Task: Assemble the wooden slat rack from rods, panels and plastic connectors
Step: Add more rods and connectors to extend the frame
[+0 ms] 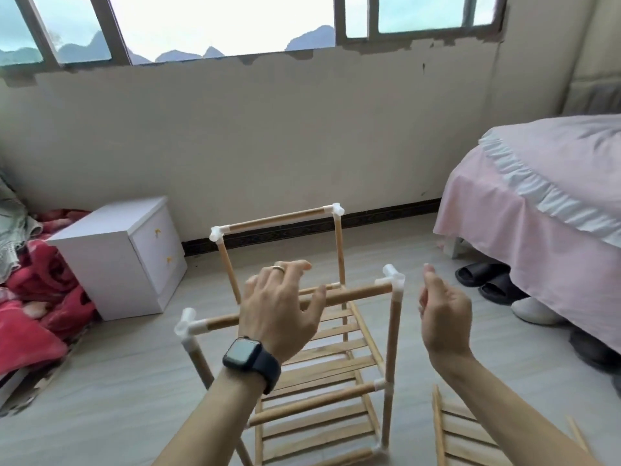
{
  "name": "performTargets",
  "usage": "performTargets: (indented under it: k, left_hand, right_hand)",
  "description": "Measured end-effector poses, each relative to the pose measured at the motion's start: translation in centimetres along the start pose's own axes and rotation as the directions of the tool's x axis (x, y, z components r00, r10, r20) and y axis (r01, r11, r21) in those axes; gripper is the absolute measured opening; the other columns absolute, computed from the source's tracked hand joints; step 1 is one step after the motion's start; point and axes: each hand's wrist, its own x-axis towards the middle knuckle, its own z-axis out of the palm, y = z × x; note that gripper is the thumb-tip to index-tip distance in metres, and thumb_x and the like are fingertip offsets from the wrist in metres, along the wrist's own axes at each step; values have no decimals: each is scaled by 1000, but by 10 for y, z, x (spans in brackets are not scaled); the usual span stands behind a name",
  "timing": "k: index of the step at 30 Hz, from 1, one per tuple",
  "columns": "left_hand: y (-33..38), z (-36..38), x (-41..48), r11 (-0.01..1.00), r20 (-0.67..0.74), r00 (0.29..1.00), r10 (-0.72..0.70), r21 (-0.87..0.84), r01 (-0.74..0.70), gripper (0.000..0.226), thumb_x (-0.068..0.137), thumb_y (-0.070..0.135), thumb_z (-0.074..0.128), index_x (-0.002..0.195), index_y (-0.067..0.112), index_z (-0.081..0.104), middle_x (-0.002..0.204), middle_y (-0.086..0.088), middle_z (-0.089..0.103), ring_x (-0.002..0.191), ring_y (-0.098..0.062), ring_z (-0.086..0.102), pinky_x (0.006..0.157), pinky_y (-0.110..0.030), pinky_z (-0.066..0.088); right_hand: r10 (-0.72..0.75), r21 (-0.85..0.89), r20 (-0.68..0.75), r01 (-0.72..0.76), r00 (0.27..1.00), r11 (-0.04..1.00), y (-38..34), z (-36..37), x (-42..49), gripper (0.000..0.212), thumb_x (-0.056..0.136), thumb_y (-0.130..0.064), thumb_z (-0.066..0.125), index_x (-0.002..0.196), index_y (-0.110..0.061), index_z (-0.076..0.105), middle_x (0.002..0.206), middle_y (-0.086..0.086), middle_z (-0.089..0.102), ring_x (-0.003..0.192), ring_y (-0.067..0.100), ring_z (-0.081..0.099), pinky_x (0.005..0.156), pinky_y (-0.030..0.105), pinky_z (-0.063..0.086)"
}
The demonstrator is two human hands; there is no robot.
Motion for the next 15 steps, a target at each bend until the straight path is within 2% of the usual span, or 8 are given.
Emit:
performTargets:
  k: [1,2,4,5,7,10,12,15]
  left_hand:
    - [15,8,7,998,101,993,52,12,-54,53,92,65,36,130,31,52,117,8,62,108,-14,55,96,-38,41]
    - [27,17,14,997,197,978,74,18,-79,55,92,68,32,134,35,48,119,10,61,110,-12,54,98,-36,40]
    - [44,33,23,995,314,945,85,24,-98,50,96,67,29,137,41,42,120,11,61,111,-12,53,98,-36,40]
    - [47,39,25,994,321,942,96,23,-109,46,98,64,27,137,43,41,117,11,63,107,-12,55,94,-36,40]
    - [45,45,23,988,272,953,135,37,-150,43,101,60,20,135,46,41,104,12,65,89,-12,56,80,-33,36]
    - [34,43,22,980,230,958,169,59,-187,44,100,60,13,137,51,36,83,15,57,69,-8,48,69,-30,31]
    - [30,44,25,988,280,950,138,31,-152,42,101,61,15,139,54,30,85,16,57,72,-7,49,69,-30,32]
    - [33,46,25,987,293,947,132,48,-152,42,101,60,16,140,53,31,81,16,48,69,-8,43,68,-31,30]
  right_hand:
    - [-6,-32,-63,4,998,999,0,-2,6,44,95,-54,51,60,-27,48,52,-12,43,49,4,41,55,26,34]
    - [34,-66,-63,-39,997,997,0,-1,11,40,93,-59,51,74,-24,52,63,-12,50,59,3,48,59,26,36]
    - [185,-125,116,-170,976,977,3,6,19,49,93,-68,49,100,-20,56,90,-5,61,85,8,59,69,26,41]
    - [232,-164,233,-197,944,966,8,10,22,52,95,-68,46,106,-19,59,98,-3,65,93,10,61,75,26,43]
    - [250,-217,388,-175,887,960,17,16,24,55,99,-65,42,96,-16,68,93,-3,70,90,12,64,82,27,46]
    - [230,-183,370,-171,900,968,22,14,31,55,100,-61,43,65,-19,53,67,-1,50,67,14,48,73,32,42]
    - [231,-150,365,-188,902,971,25,12,33,52,101,-56,43,61,-24,47,62,-2,44,62,13,42,69,35,39]
    - [213,-158,373,-165,903,974,29,12,32,47,101,-53,43,65,-23,47,63,-2,43,63,14,41,68,33,40]
